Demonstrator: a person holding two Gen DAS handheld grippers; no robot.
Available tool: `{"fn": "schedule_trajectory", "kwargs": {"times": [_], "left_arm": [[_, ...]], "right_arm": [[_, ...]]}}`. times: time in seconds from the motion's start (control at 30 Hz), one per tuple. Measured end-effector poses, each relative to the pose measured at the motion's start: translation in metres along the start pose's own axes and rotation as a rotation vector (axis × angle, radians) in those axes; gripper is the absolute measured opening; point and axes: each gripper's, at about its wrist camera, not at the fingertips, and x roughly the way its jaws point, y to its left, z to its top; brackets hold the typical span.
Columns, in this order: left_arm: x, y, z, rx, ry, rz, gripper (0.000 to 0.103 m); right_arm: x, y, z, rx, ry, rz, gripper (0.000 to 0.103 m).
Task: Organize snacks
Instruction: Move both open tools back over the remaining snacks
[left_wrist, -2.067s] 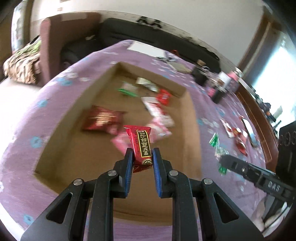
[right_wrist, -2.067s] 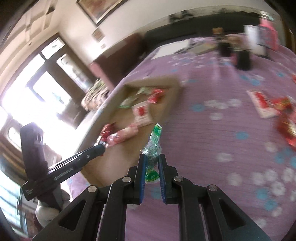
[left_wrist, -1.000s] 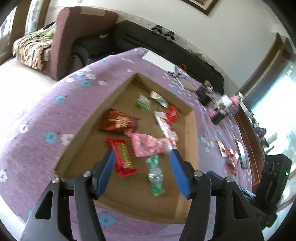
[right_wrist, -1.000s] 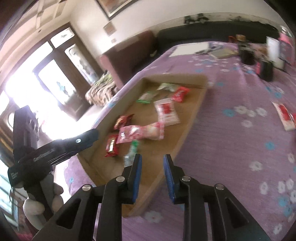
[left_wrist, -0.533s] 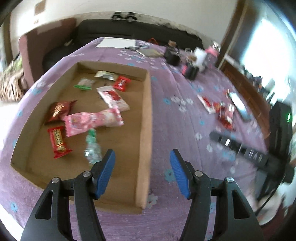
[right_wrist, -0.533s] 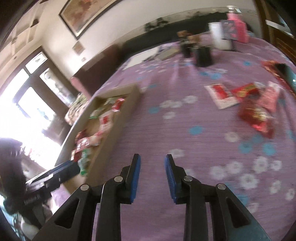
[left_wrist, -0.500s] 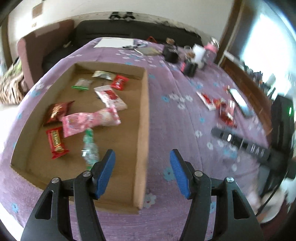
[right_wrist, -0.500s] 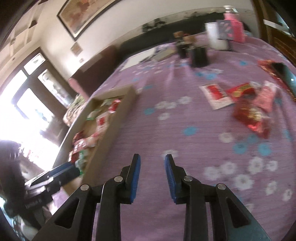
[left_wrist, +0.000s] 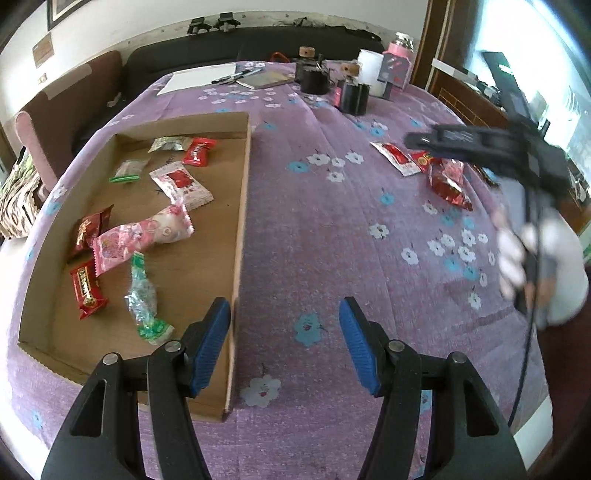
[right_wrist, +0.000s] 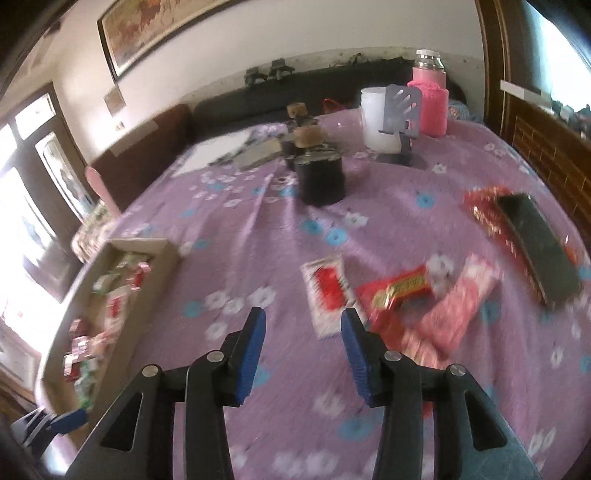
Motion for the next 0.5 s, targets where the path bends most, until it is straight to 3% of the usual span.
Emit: {"fn": "schedule_trajectory", "kwargs": {"times": [0.2, 0.33, 0.4, 0.5], "left_arm": [[0.001, -0.003, 0.001, 0.014, 0.009, 0.007, 0.064], [0.002, -0.003, 0.001, 0.013, 0.011, 0.008, 0.064], [0.002, -0.002, 0.001, 0.008, 0.011, 0.003, 0.064], [0.001, 0.000, 0.001, -0.007, 0.009, -0.011, 0.064]], "right_arm": [[0.050, -0.008, 0.018, 0.001, 0.081, -0.068, 0.045], [0.073, -0.002, 0.020, -0.064, 0.108, -0.123, 0.046], [0.074, 0.001, 0.019, -0.082, 0.119, -0.133, 0.044], [0.070, 0.002, 0.016, -0.080, 0.154, -0.079, 0.036]]}}
